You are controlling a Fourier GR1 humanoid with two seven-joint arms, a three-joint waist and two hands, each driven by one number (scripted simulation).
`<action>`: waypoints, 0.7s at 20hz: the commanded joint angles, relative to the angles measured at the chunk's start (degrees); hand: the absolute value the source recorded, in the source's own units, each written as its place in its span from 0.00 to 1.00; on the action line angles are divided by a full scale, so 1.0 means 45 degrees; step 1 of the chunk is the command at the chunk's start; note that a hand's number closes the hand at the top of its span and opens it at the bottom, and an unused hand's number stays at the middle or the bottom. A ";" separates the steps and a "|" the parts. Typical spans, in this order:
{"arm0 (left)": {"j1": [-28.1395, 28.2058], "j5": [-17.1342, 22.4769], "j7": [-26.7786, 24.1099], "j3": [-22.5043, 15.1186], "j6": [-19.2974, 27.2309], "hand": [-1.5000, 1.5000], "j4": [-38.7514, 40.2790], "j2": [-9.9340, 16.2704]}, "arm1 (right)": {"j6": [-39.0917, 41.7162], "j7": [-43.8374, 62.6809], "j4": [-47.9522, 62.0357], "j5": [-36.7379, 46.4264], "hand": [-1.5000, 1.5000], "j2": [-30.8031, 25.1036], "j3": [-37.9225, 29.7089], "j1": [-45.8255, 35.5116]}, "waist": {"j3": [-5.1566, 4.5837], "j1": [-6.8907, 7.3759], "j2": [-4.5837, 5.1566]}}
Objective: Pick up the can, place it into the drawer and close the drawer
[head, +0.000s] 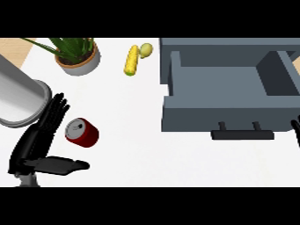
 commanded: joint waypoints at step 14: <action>-0.1133 0.0049 -0.3234 0.1514 -0.1168 0.00 0.4886 0.1229 | -0.0033 0.0871 -0.0303 -0.0041 0.00 0.0120 -0.0167 -0.0904 | -0.0004 -0.0009 0.0004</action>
